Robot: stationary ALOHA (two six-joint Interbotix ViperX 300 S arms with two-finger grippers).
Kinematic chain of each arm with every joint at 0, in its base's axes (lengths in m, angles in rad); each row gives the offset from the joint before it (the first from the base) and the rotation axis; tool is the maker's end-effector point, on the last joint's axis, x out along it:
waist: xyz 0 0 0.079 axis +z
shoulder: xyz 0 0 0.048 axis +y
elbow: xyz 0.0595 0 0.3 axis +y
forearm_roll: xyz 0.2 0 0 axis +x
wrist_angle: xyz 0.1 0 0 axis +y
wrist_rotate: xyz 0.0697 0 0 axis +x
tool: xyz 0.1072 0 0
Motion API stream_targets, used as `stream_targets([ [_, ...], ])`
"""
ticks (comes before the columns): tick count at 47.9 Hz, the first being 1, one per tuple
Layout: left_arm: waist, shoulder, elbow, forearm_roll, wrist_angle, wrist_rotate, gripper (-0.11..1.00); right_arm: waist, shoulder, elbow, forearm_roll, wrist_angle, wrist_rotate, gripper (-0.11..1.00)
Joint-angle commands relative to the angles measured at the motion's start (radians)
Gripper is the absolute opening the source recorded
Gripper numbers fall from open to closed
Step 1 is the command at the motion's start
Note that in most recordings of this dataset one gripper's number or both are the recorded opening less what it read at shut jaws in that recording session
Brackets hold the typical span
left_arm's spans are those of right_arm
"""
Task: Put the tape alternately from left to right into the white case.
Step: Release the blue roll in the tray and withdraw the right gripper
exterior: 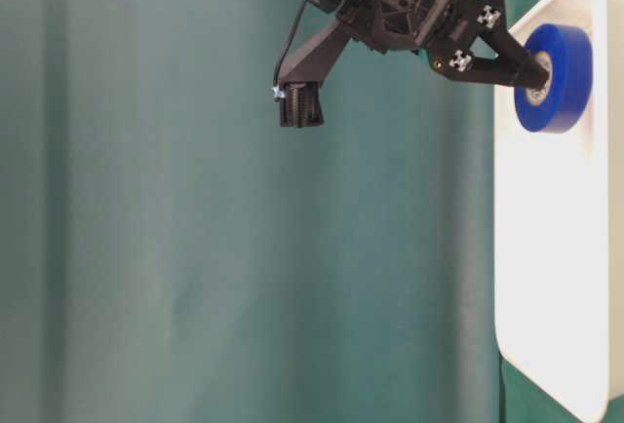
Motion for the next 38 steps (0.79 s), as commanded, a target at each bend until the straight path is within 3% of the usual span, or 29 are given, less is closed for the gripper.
stream_targets([
  [1,0.003,-0.006,-0.017,0.002,-0.006,0.0,0.57,-0.003,-0.012,-0.006,-0.002,-0.009,0.0,0.28],
  [6,0.003,-0.006,-0.017,0.002,-0.005,0.0,0.57,-0.003,-0.014,0.0,-0.002,-0.009,0.0,0.33],
  [15,0.003,-0.006,-0.018,0.002,-0.005,0.0,0.57,-0.003,-0.012,0.005,-0.002,-0.009,-0.003,0.84],
  [38,0.002,-0.006,-0.017,0.002,-0.005,0.0,0.57,0.002,-0.025,0.005,-0.002,-0.009,-0.003,0.82],
])
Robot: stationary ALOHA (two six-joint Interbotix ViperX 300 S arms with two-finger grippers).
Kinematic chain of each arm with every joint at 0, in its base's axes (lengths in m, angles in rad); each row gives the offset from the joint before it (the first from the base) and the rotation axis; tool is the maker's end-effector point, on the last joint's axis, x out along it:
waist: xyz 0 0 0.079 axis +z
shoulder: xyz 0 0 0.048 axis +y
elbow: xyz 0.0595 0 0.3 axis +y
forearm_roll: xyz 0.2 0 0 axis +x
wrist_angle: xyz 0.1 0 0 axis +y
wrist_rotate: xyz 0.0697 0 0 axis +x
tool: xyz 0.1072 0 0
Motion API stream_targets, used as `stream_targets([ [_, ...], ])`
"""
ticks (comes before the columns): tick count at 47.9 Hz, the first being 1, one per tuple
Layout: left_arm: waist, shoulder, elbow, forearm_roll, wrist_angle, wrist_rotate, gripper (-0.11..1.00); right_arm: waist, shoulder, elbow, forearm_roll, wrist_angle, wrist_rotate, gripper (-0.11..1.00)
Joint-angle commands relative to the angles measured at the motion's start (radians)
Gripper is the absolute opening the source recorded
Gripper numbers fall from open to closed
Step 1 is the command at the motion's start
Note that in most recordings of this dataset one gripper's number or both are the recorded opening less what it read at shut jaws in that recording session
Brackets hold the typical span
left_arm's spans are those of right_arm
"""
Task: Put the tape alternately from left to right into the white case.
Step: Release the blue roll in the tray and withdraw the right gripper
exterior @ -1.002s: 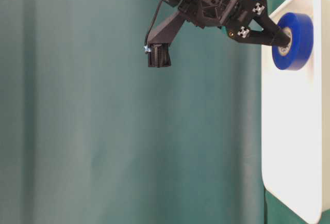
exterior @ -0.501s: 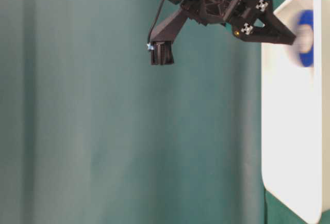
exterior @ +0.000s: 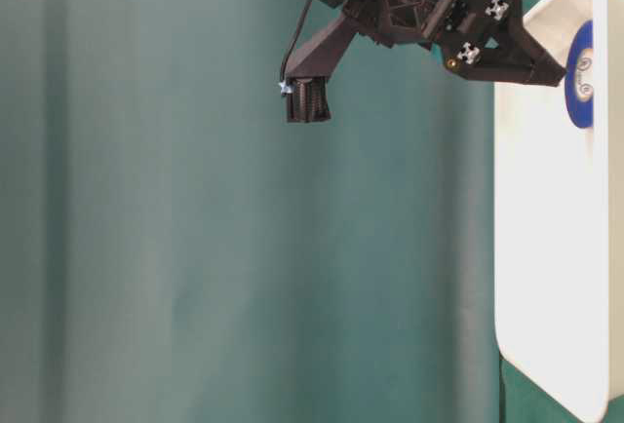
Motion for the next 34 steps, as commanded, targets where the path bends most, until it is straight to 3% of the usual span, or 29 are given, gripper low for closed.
stream_targets([
  [1,0.003,-0.006,-0.017,0.0,-0.005,0.002,0.57,0.003,-0.028,-0.009,-0.002,-0.008,0.0,0.82],
  [23,0.002,-0.006,-0.017,0.0,-0.005,0.002,0.57,0.13,-0.181,0.038,-0.002,-0.014,0.002,0.81],
  [34,0.002,-0.006,-0.018,0.0,-0.005,0.002,0.57,0.212,-0.239,0.097,-0.002,-0.124,0.0,0.81],
])
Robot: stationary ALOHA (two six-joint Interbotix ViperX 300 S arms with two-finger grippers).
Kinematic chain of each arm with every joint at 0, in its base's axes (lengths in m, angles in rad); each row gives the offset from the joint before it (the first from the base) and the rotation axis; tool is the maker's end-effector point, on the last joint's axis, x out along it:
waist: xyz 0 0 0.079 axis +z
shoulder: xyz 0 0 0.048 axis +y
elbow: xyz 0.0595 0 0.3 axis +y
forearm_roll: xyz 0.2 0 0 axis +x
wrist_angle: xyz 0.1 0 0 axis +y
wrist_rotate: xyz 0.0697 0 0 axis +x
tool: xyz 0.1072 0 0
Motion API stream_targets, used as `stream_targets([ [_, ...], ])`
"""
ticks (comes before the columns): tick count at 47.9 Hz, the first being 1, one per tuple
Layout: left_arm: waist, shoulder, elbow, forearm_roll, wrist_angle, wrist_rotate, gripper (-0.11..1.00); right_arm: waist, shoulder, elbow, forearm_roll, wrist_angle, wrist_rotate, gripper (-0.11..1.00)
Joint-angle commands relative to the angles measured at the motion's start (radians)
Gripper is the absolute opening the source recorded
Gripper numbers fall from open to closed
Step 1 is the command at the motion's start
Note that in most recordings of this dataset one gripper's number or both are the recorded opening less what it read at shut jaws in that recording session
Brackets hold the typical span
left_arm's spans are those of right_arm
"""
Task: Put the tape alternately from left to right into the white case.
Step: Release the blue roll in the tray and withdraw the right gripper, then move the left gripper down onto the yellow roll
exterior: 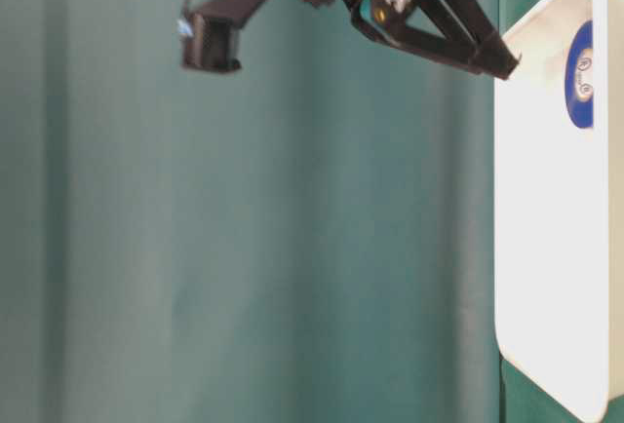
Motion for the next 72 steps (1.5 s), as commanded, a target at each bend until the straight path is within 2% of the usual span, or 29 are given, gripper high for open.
stream_targets([
  [1,0.002,-0.006,-0.018,0.002,-0.006,0.0,0.57,0.026,-0.04,0.011,-0.003,-0.058,0.0,0.81],
  [35,0.003,-0.006,-0.017,0.002,-0.012,0.0,0.57,0.204,-0.072,0.13,-0.002,-0.241,0.002,0.81],
  [46,0.003,-0.006,-0.015,0.002,-0.014,-0.003,0.57,0.212,-0.072,0.164,-0.002,-0.331,0.003,0.81],
  [63,-0.005,-0.005,-0.009,0.0,-0.021,-0.005,0.57,0.212,-0.071,0.161,-0.002,-0.331,0.003,0.81],
  [72,-0.044,-0.005,-0.011,0.0,-0.023,-0.032,0.57,0.212,-0.054,0.155,-0.002,-0.333,0.003,0.81],
])
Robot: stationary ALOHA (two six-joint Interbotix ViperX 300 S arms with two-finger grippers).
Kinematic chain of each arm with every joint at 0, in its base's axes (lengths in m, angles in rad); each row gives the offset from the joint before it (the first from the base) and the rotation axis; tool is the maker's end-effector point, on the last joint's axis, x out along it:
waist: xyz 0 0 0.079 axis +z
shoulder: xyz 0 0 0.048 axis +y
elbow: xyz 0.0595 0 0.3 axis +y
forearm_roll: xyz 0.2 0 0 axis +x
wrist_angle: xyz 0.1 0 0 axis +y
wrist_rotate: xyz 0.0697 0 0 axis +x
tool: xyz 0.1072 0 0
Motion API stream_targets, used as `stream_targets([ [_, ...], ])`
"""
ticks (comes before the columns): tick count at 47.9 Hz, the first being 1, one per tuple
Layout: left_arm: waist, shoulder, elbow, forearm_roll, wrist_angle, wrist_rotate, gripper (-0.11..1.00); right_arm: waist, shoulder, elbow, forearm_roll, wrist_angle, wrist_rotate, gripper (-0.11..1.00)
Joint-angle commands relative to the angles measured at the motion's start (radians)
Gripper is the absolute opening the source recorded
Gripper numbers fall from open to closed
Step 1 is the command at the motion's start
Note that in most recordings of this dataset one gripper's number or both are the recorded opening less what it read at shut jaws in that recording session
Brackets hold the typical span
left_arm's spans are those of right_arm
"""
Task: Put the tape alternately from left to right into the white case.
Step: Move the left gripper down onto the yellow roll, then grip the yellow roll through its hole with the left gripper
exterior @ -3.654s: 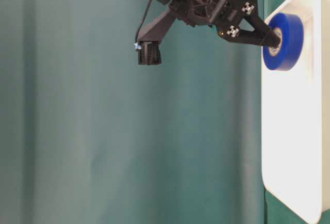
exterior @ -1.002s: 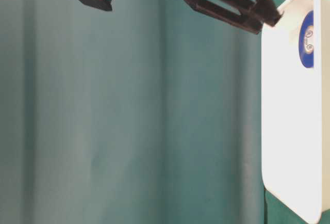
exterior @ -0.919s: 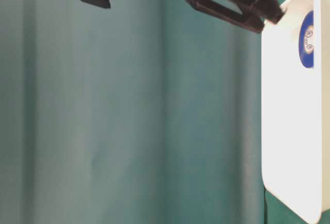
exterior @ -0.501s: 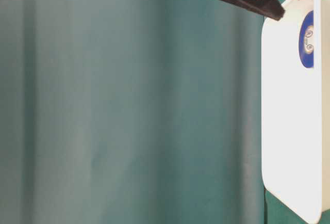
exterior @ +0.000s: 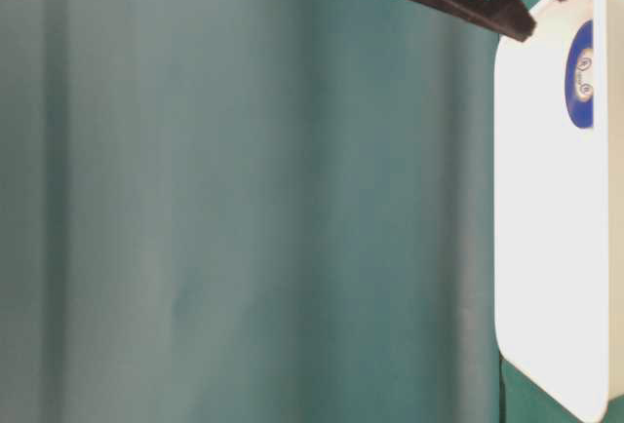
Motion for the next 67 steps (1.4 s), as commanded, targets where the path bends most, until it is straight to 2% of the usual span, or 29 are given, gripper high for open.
stream_targets([
  [1,-0.028,-0.003,-0.014,-0.002,-0.008,-0.02,0.57,0.003,0.003,-0.017,-0.003,-0.009,0.002,0.81],
  [14,-0.127,0.026,-0.011,-0.003,-0.009,-0.196,0.57,0.003,0.025,-0.029,-0.002,-0.008,0.002,0.81],
  [25,-0.192,0.098,-0.034,-0.002,-0.018,-0.295,0.57,0.003,0.037,-0.029,-0.002,-0.008,0.002,0.81],
  [36,-0.215,0.163,-0.063,-0.002,-0.021,-0.336,0.57,0.003,0.038,-0.028,-0.002,-0.008,0.002,0.81],
  [67,-0.229,0.382,-0.173,-0.002,0.0,-0.336,0.57,0.003,0.04,-0.018,-0.002,-0.008,0.002,0.81],
])
